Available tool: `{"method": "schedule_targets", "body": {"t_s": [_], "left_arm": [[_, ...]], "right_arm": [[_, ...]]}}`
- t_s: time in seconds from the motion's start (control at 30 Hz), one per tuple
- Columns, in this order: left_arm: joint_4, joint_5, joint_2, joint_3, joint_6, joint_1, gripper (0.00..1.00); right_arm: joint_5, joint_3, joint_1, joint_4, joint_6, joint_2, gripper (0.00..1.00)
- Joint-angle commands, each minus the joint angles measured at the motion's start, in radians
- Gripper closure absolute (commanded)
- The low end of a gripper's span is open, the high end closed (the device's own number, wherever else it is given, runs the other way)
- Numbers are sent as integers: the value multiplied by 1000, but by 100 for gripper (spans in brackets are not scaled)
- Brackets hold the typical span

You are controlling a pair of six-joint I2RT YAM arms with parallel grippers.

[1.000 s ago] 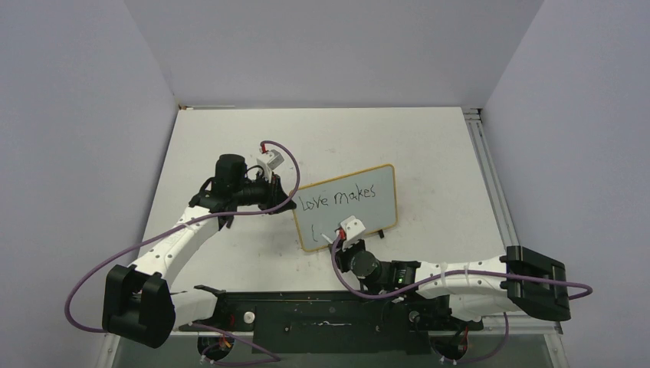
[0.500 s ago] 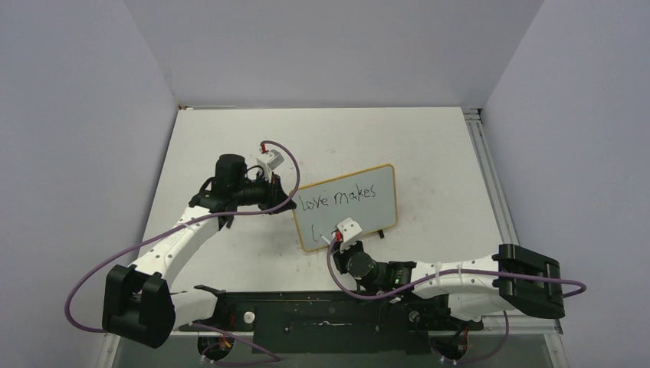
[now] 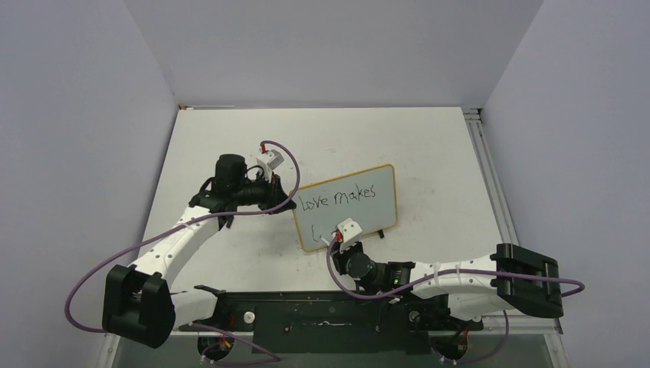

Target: Write a sentence on the whiteboard

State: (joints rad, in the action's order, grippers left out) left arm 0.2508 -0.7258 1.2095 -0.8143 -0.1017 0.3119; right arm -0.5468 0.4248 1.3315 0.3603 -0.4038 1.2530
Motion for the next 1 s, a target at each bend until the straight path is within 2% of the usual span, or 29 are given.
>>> {"method": "schedule_targets", "body": {"t_s": [0.0,0.63,0.97], "left_arm": [[-2,10,-10,-35,-4,3,100],[-2,10,-5,-34,-4,4,100],[-2,12,-7,-36,-4,5,100]], "right_arm": [[-22,0,5,-2,-33,-1,95],[-2,9,22,-28,-23,-38,95],[-62,11,23,24,45,-109,95]]}}
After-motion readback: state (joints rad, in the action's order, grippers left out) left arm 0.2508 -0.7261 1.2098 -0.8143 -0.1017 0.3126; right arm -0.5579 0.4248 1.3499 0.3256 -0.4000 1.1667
